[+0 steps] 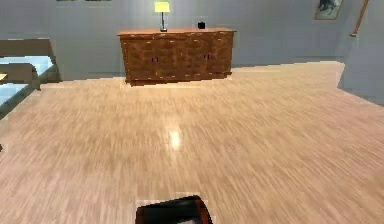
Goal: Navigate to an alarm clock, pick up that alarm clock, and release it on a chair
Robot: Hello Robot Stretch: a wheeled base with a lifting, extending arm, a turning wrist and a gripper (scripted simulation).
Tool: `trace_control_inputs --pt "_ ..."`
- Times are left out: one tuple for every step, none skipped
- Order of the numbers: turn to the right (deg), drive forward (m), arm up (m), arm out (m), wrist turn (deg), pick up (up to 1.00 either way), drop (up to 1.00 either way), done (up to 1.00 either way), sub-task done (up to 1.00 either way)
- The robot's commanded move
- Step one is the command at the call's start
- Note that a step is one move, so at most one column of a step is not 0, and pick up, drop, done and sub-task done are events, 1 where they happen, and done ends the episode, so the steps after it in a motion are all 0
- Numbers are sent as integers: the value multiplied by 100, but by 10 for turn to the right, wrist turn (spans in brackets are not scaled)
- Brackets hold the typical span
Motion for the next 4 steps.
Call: trace_control_inputs --pt "-450 0 0 0 0 0 0 0 0" --pt "-450 0 0 0 0 0 0 0 0" --pt "-90 0 0 0 0 0 0 0 0" --pt "450 0 0 0 0 0 0 0 0"
